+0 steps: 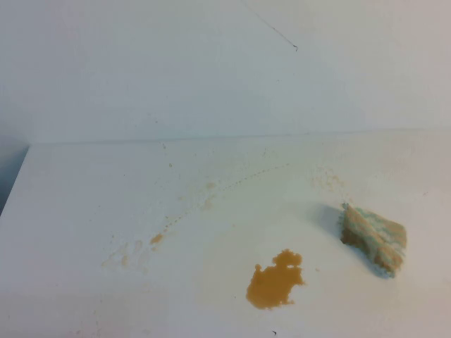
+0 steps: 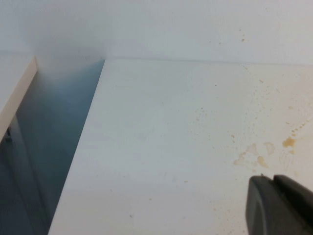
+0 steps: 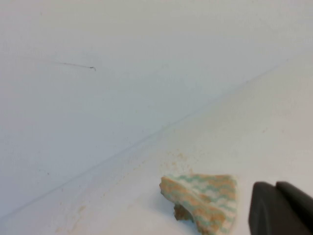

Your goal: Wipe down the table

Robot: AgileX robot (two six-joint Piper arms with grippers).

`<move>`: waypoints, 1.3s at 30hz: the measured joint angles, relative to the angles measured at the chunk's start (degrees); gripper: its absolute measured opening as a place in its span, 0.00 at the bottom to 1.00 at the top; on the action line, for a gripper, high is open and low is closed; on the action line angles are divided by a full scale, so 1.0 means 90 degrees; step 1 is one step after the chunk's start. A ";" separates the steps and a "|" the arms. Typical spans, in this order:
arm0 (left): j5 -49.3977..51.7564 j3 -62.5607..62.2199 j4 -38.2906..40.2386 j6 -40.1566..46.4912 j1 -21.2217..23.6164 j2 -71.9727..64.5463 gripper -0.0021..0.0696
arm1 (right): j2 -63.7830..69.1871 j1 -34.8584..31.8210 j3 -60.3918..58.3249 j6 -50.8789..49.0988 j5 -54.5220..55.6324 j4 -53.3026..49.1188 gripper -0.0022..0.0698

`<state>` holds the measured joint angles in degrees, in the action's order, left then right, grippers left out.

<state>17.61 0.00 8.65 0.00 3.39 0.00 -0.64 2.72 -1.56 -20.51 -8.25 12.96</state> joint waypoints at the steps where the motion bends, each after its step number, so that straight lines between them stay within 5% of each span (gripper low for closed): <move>1: 0.0000 0.0000 0.0000 0.0000 0.0000 0.0000 0.03 | 0.0000 0.0000 0.0000 0.0000 0.0000 0.0000 0.03; 6: 0.0000 0.0000 0.0000 0.0000 0.0000 0.0000 0.03 | 0.0000 0.0000 0.0000 0.0267 -0.0874 0.0000 0.03; 16: 0.0000 0.0000 0.0000 0.0000 0.0000 0.0000 0.03 | 0.0000 0.0000 0.0000 0.2678 -0.1379 -0.1269 0.03; 39: 0.0000 0.0000 0.0000 0.0000 0.0000 0.0000 0.03 | 0.0000 0.0000 0.0000 0.2834 -0.1390 -0.1392 0.03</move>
<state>17.61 0.00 8.65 0.00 3.39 0.00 -0.64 2.72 -1.56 5.00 -20.76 0.43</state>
